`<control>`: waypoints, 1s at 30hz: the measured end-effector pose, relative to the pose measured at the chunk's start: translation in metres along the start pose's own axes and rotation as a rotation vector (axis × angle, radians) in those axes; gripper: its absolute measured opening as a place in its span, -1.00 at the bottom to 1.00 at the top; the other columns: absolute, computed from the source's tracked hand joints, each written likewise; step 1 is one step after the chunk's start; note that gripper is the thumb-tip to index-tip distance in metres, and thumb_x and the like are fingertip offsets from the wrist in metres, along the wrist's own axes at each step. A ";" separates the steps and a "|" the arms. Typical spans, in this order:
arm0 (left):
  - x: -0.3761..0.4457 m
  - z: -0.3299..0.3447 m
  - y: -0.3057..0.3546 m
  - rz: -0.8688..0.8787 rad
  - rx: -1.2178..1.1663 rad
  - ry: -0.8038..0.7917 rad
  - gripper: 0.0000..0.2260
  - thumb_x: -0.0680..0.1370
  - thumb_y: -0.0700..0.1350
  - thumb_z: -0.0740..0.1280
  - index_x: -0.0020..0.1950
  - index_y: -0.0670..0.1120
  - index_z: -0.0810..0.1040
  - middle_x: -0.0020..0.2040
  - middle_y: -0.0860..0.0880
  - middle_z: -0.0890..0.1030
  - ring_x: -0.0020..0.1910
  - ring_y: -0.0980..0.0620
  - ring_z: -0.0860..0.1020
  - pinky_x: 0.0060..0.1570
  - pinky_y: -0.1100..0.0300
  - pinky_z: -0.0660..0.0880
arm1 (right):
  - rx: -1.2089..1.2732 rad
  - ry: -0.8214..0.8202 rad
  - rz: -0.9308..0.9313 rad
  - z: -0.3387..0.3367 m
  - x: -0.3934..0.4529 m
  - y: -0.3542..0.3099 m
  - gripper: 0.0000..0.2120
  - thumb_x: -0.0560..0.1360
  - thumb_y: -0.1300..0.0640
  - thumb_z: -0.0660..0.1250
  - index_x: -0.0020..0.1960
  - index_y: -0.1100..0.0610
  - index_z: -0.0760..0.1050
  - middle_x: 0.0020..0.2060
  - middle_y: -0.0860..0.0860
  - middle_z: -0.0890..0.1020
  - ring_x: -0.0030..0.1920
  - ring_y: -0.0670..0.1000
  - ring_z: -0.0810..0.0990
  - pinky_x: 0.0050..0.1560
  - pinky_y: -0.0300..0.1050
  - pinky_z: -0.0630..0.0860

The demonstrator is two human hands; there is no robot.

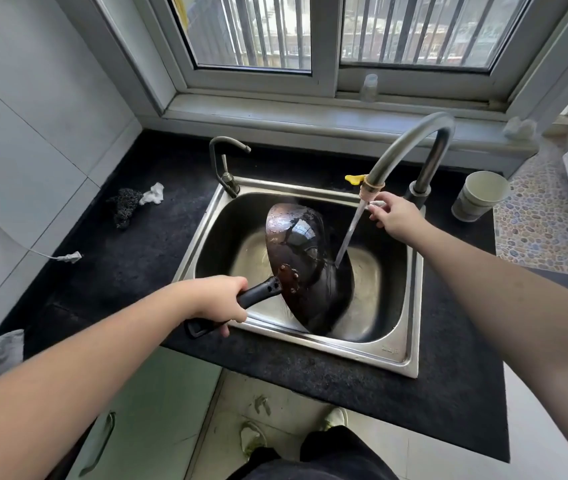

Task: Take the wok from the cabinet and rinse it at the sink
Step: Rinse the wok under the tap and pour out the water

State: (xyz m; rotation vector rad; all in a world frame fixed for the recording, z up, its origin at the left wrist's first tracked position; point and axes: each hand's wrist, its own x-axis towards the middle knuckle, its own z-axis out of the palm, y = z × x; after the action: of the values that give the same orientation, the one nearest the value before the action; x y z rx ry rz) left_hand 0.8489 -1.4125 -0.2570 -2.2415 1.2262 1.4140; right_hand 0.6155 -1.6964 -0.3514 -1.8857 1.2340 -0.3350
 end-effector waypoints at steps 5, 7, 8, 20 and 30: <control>-0.001 0.014 0.006 -0.035 -0.275 -0.084 -0.86 0.52 -0.26 0.22 0.06 -0.16 0.34 -0.37 -0.14 0.55 -0.57 0.02 0.52 -0.55 0.20 0.48 | -0.110 -0.004 -0.040 -0.001 0.000 -0.001 -0.74 0.63 0.06 0.18 0.29 0.05 0.46 -0.07 0.05 0.66 -0.12 0.05 0.60 0.05 -0.05 0.53; -0.003 0.014 0.005 -0.033 -0.254 -0.025 -0.91 0.52 -0.25 0.24 0.01 -0.19 0.40 -0.41 -0.11 0.50 -0.60 0.05 0.47 -0.56 0.22 0.45 | -0.121 0.000 -0.042 -0.002 0.000 0.000 -0.72 0.63 0.04 0.17 0.31 0.04 0.45 -0.06 0.04 0.66 -0.11 0.03 0.59 0.08 -0.04 0.51; -0.005 0.012 0.003 -0.038 -0.246 -0.007 -0.92 0.53 -0.25 0.25 0.01 -0.19 0.42 -0.41 -0.10 0.49 -0.60 0.05 0.46 -0.56 0.22 0.45 | -0.120 -0.003 -0.041 -0.002 -0.001 0.000 -0.72 0.63 0.04 0.18 0.32 0.03 0.45 -0.06 0.04 0.66 -0.11 0.02 0.59 0.08 -0.04 0.51; -0.024 -0.002 0.025 -0.057 0.180 0.147 -0.85 0.50 -0.27 0.15 0.06 -0.19 0.40 -0.27 -0.25 0.63 -0.50 -0.11 0.56 -0.38 -0.01 0.61 | -0.135 -0.002 -0.033 -0.004 -0.002 -0.004 -0.72 0.62 0.04 0.21 0.30 0.04 0.47 0.00 0.08 0.67 -0.12 0.02 0.55 0.11 -0.05 0.49; -0.040 -0.011 0.042 -0.071 0.427 0.166 -0.85 0.52 -0.23 0.15 0.05 -0.18 0.42 -0.27 -0.22 0.69 -0.38 -0.15 0.68 -0.42 0.07 0.61 | -0.183 -0.009 -0.042 -0.004 -0.003 -0.004 -0.72 0.61 0.01 0.18 0.29 0.01 0.45 0.03 0.08 0.66 0.02 0.11 0.61 0.13 -0.02 0.50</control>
State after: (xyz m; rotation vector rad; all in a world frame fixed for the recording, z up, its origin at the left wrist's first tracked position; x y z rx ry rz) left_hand 0.8177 -1.4238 -0.2084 -2.1038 1.3344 0.8525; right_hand 0.6145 -1.6949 -0.3451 -2.0690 1.2561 -0.2424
